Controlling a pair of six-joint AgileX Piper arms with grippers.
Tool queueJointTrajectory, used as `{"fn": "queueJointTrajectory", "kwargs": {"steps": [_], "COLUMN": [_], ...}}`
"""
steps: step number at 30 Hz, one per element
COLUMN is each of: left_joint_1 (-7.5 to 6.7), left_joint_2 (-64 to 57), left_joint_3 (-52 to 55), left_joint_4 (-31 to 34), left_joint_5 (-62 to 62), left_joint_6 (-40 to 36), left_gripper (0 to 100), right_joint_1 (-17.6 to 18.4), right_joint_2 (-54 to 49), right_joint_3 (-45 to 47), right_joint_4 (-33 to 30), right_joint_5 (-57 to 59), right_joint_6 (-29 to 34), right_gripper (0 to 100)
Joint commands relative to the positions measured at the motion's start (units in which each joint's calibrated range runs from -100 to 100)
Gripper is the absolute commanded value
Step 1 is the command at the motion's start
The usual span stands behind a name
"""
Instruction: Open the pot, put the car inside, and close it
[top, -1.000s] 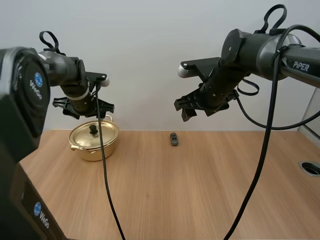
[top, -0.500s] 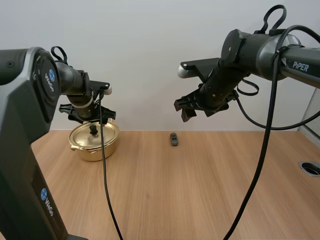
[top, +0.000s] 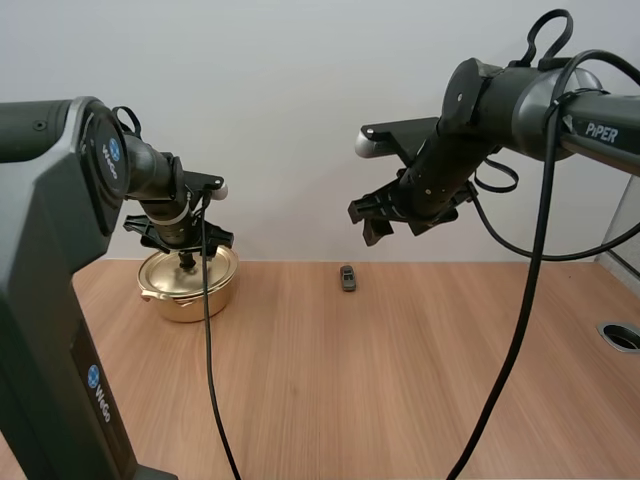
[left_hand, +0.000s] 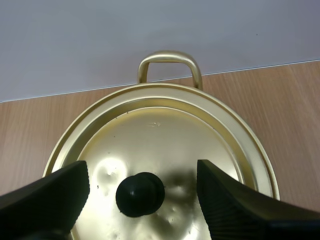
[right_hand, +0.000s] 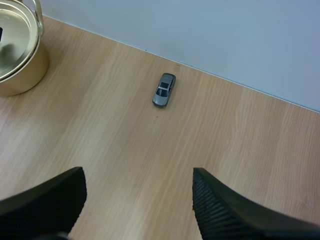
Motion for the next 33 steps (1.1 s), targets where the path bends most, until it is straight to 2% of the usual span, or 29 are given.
{"fn": "queueJointTrajectory", "kwargs": {"steps": [1,3,4,5,15,20,23,27,33], "left_joint_1": [0.01,0.01,0.01,0.09,0.09,0.09,0.09,0.89,1.74], "left_joint_2": [0.0,0.0,0.0,0.0,0.0,-2.1,-5.0,-11.2,-22.7], "left_joint_3": [-0.1,-0.1,-0.1,-0.1,-1.2,-8.5,-13.5,-17.7,-18.9], "left_joint_4": [0.1,0.1,0.1,0.1,0.1,0.1,0.1,0.1,0.1], "left_joint_5": [0.7,1.4,1.4,1.5,1.1,10.7,18.6,26.2,30.3], "left_joint_6": [-0.1,-1.7,-2.9,-3.7,-4.1,-4.1,-3.3,-2.3,-0.9], "left_gripper": [72,34,11,0,1,0,0,0,0], "right_joint_1": [0.0,0.0,0.0,0.0,0.0,0.0,0.1,0.1,0.1], "right_joint_2": [-0.1,-0.2,-0.4,-0.6,-3.8,-2.3,0.3,6.2,15.7], "right_joint_3": [0.0,0.0,0.0,0.0,0.0,0.0,0.0,0.0,0.0], "right_joint_4": [0.0,0.0,0.0,0.0,0.0,2.7,6.2,10.1,10.5], "right_joint_5": [0.0,0.2,0.4,0.4,0.4,-0.8,-4.7,-10.4,-20.4], "right_joint_6": [-0.1,-0.1,-0.1,-0.1,-0.1,-0.5,-4.2,-8.4,-12.7], "right_gripper": [100,100,100,100,100,100,100,100,100]}}
